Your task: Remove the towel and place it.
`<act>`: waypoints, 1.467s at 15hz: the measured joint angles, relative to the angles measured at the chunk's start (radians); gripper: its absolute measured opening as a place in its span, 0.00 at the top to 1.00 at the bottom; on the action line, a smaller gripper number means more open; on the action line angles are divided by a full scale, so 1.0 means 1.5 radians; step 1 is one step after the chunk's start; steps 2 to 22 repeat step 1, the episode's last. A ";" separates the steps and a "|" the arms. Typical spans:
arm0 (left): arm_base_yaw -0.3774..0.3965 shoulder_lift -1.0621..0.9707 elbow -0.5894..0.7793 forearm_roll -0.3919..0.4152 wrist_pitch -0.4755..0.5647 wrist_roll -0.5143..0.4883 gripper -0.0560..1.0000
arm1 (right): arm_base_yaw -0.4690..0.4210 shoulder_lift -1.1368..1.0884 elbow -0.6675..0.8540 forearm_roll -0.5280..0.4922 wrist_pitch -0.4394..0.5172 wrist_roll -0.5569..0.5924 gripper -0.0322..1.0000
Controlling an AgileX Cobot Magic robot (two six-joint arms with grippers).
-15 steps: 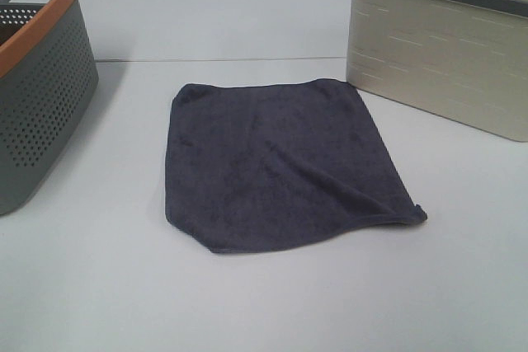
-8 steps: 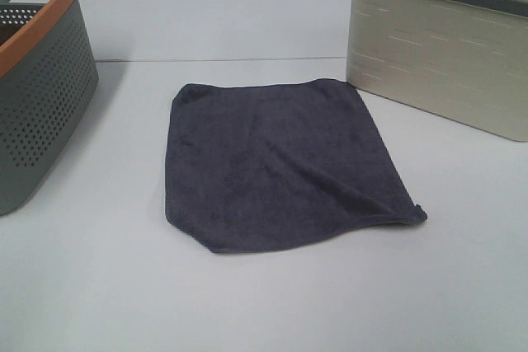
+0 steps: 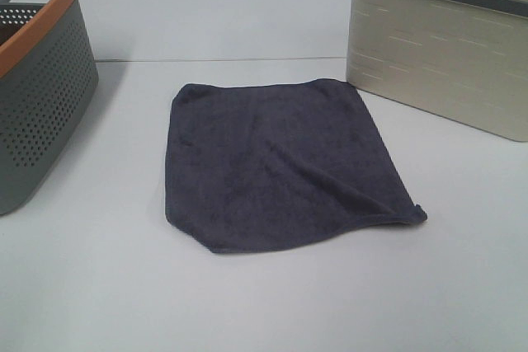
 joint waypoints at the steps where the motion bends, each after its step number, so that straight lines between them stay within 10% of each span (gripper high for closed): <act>1: 0.000 0.000 0.000 0.000 0.000 0.000 0.33 | 0.000 0.000 0.000 0.000 0.000 0.000 0.35; 22: 0.000 0.000 0.000 0.000 0.000 0.000 0.33 | 0.000 0.000 0.000 0.000 0.000 0.000 0.35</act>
